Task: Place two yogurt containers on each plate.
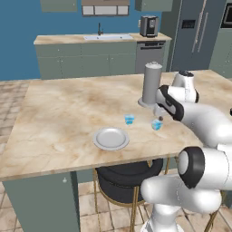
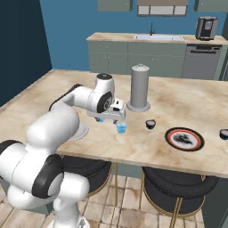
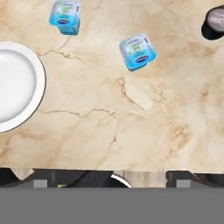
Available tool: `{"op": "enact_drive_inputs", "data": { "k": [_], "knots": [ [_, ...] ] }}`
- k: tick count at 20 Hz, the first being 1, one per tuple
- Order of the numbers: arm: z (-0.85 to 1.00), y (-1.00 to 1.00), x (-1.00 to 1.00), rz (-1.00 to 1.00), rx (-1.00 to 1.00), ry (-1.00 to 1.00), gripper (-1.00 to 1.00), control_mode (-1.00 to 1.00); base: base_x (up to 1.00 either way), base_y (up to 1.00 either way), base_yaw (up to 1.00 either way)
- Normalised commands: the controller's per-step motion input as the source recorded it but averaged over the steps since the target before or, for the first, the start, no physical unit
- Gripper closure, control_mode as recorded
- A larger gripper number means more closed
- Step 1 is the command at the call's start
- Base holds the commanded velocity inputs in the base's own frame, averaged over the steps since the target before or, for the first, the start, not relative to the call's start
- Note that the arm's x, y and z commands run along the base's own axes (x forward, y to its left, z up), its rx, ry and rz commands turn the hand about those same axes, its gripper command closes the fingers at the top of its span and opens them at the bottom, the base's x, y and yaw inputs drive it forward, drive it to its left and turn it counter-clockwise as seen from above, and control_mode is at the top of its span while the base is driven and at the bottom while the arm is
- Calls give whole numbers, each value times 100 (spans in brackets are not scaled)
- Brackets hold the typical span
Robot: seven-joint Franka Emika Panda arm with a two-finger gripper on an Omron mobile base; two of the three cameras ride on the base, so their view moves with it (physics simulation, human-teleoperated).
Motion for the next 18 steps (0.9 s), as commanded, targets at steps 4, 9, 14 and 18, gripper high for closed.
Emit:
{"op": "enact_drive_inputs", "data": {
  "k": [4, 9, 14, 18],
  "knots": [
    [-59, 0, 58, 4, -11, -3, -100, -100, 0, 0, 0],
    [-39, 0, 15, 0, 0, -5, -100, -100, 0, 0, 0],
    [-28, -9, 34, 0, 0, -12, -100, -100, 0, 0, 0],
    [-24, -24, 60, 0, 0, -11, -100, -100, 0, 0, 0]
  ]
}}
